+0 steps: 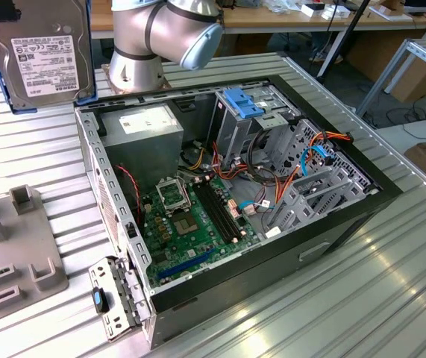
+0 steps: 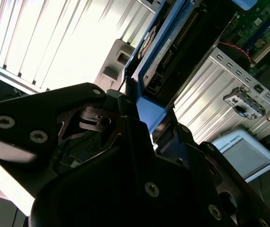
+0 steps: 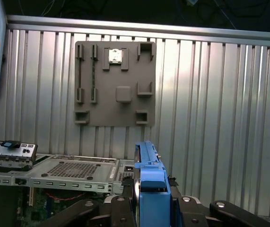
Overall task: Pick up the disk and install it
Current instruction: 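Pick up the disk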
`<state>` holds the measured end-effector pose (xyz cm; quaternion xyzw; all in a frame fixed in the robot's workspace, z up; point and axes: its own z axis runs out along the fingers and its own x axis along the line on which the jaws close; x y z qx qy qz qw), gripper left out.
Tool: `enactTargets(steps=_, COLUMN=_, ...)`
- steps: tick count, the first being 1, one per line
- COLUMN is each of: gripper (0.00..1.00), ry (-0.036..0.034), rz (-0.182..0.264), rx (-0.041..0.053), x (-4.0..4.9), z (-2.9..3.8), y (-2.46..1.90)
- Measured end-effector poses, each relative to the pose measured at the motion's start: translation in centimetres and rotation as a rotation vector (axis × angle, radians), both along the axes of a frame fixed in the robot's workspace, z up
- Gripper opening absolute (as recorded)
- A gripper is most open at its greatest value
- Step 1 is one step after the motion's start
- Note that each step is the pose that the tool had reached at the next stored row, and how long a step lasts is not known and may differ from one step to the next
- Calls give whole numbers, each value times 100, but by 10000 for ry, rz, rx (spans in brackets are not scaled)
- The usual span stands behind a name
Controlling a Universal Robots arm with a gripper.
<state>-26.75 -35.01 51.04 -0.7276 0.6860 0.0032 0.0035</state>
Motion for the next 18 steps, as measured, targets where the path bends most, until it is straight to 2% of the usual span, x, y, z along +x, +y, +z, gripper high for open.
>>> enactTargets(steps=13, gripper=37, ry=0, rz=2, rx=0, x=45, z=0, y=0)
enactTargets(steps=18, gripper=37, ry=0, rz=0, rx=0, x=135, z=0, y=0)
